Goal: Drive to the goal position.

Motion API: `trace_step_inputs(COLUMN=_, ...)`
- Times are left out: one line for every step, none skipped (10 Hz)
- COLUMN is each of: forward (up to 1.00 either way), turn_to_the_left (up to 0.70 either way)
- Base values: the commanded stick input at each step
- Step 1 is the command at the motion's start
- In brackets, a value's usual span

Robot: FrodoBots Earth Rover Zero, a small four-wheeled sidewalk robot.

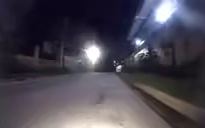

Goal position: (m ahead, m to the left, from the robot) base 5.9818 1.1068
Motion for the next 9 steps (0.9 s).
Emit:
trace_step_inputs(forward=0.7, turn_to_the_left=0.0)
trace_step_inputs(forward=0.7, turn_to_the_left=0.0)
trace_step_inputs(forward=0.7, turn_to_the_left=0.0)
trace_step_inputs(forward=0.7, turn_to_the_left=0.0)
trace_step_inputs(forward=0.7, turn_to_the_left=0.0)
trace_step_inputs(forward=0.7, turn_to_the_left=0.0)
trace_step_inputs(forward=0.7, turn_to_the_left=0.0)
trace_step_inputs(forward=0.7, turn_to_the_left=0.0)
trace_step_inputs(forward=0.7, turn_to_the_left=0.0)
